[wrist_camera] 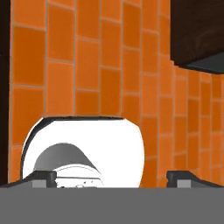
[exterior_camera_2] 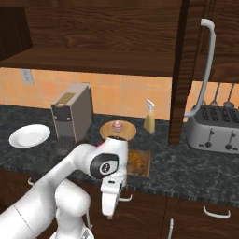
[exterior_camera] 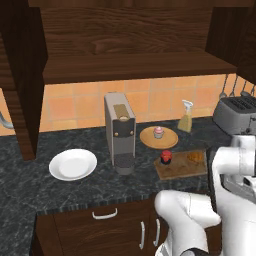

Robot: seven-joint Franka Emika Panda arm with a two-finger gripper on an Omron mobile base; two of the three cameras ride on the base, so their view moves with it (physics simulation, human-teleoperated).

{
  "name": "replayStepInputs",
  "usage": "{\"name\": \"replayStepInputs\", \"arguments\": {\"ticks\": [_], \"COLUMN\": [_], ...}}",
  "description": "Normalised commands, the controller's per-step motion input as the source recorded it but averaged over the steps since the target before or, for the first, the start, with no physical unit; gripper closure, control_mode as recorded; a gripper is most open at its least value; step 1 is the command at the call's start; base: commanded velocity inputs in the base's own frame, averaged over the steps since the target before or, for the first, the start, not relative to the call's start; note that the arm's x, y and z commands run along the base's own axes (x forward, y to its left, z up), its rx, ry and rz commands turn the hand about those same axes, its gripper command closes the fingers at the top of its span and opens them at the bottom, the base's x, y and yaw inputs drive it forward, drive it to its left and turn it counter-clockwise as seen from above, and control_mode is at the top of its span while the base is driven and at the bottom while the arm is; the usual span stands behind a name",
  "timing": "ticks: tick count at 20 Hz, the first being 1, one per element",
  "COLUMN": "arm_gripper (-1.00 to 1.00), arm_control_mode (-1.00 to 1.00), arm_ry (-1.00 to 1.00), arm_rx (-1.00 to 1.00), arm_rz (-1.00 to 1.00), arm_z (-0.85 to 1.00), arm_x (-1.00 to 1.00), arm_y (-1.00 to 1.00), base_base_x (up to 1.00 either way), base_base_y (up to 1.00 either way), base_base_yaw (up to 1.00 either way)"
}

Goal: From the different types of pastries on the counter, select a croissant and place it on the cutting board. Then retrieve a jar of jam from the cabinet and place it alongside the croissant on the cutting board.

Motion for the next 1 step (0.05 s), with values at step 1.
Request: {"name": "replayStepInputs", "arguments": {"ticks": [1], "arm_gripper": [-1.0], "arm_control_mode": [-1.0], "arm_ry": [0.02], "arm_rx": [0.02], "arm_rz": [0.0], "arm_z": [0.0], "arm_x": [-0.78], "arm_y": [-0.06], "base_base_x": [0.0], "base_base_y": [0.0], "base_base_yaw": [0.0]}}
